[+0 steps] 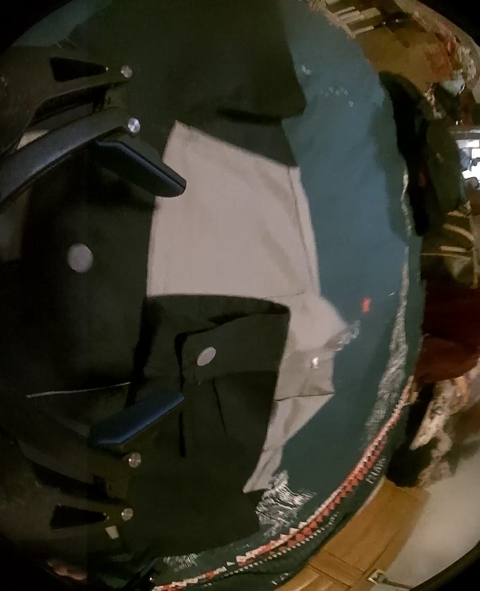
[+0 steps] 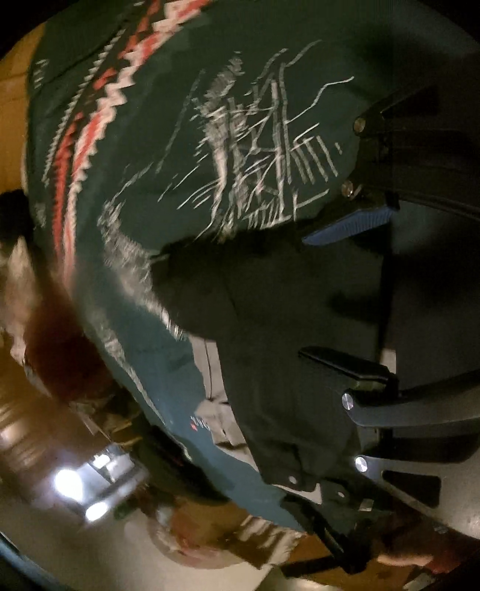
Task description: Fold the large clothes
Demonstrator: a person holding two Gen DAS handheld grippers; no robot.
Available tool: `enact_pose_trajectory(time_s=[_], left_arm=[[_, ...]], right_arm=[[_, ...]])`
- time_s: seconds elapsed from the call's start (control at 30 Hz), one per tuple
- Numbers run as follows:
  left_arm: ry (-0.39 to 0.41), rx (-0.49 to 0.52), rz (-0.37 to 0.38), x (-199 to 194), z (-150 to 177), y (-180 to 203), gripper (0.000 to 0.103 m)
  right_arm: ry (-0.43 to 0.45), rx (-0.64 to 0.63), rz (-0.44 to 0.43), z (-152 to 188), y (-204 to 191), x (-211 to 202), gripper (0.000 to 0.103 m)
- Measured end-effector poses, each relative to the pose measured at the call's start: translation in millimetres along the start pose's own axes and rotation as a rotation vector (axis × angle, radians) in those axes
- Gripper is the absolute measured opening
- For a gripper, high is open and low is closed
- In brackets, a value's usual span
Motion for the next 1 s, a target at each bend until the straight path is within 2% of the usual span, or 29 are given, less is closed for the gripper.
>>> enact_pose_trajectory(time_s=[0.03, 0.07, 0.1, 0.13, 0.17, 0.23, 0.33, 0.4, 0.5, 0.57, 0.6, 0.63, 0.67, 0.7, 0.73, 0.87, 0.9, 0.93, 1.0], left_arm=[[-0.009, 0.010, 0.001, 5, 0, 4, 0.082], [-0.021, 0.021, 0.003, 11, 1, 7, 0.070], [-0.041, 0.023, 0.009, 18, 2, 9, 0.045], [-0.061, 0.011, 0.049, 24, 5, 14, 0.030], [-0.056, -0.003, 0.066, 23, 6, 16, 0.029], [-0.010, 0.001, 0.025, 8, 3, 12, 0.007], [0.076, -0.084, 0.010, -29, 1, -8, 0.005], [0.102, -0.139, 0.016, -44, 8, -23, 0.005], [0.027, -0.147, 0.067, -27, 27, -26, 0.005], [0.010, -0.129, 0.110, -23, 29, -16, 0.006], [-0.001, -0.123, 0.142, -21, 28, -9, 0.014], [-0.004, -0.123, 0.183, -23, 28, 0, 0.036], [-0.003, -0.125, 0.197, -23, 28, 3, 0.051], [0.007, -0.124, 0.196, -23, 26, 5, 0.074], [0.027, -0.123, 0.183, -23, 23, 6, 0.078], [-0.004, -0.155, 0.202, -9, 17, 9, 0.074], [-0.002, -0.143, 0.199, -7, 16, 11, 0.065], [-0.003, -0.137, 0.197, -4, 15, 13, 0.041], [-0.015, -0.151, 0.187, 2, 13, 13, 0.013]], right_arm=[[-0.003, 0.005, -0.004, 0, -1, 0, 0.062], [-0.005, 0.009, -0.005, 0, 2, 3, 0.062], [-0.004, 0.008, -0.005, 1, 3, 4, 0.062], [-0.005, 0.007, -0.006, 2, 4, 4, 0.062], [-0.004, 0.005, -0.006, 2, 5, 6, 0.062], [0.000, 0.003, -0.003, 2, 3, 7, 0.062], [0.019, -0.019, 0.003, -3, 2, 1, 0.062], [0.028, -0.040, 0.005, -5, 0, -4, 0.062], [0.031, -0.068, 0.005, -5, -3, -8, 0.062], [0.033, -0.068, 0.007, -4, -3, -10, 0.062], [0.035, -0.061, 0.010, -4, -1, -11, 0.062], [0.036, -0.052, 0.009, -4, 0, -12, 0.062], [0.040, -0.039, 0.005, -3, 1, -14, 0.062], [0.042, -0.036, 0.004, -2, 2, -16, 0.062], [0.043, -0.033, 0.007, 0, 3, -17, 0.062], [0.029, -0.026, 0.010, 7, 5, -16, 0.062], [0.027, -0.027, 0.010, 8, 6, -15, 0.062], [0.026, -0.027, 0.009, 9, 6, -15, 0.062], [0.031, -0.030, 0.011, 8, 5, -15, 0.062]])
Point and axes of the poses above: each gripper's, at about its wrist camera, not at the fingertips, and x roughly the way its jaws point, y to its right, z to its underside, the point moved 10 cm from there along x, roughly the way its jaws point, and after that the axes turned 5 degrees about x, right-handed, at the moved point
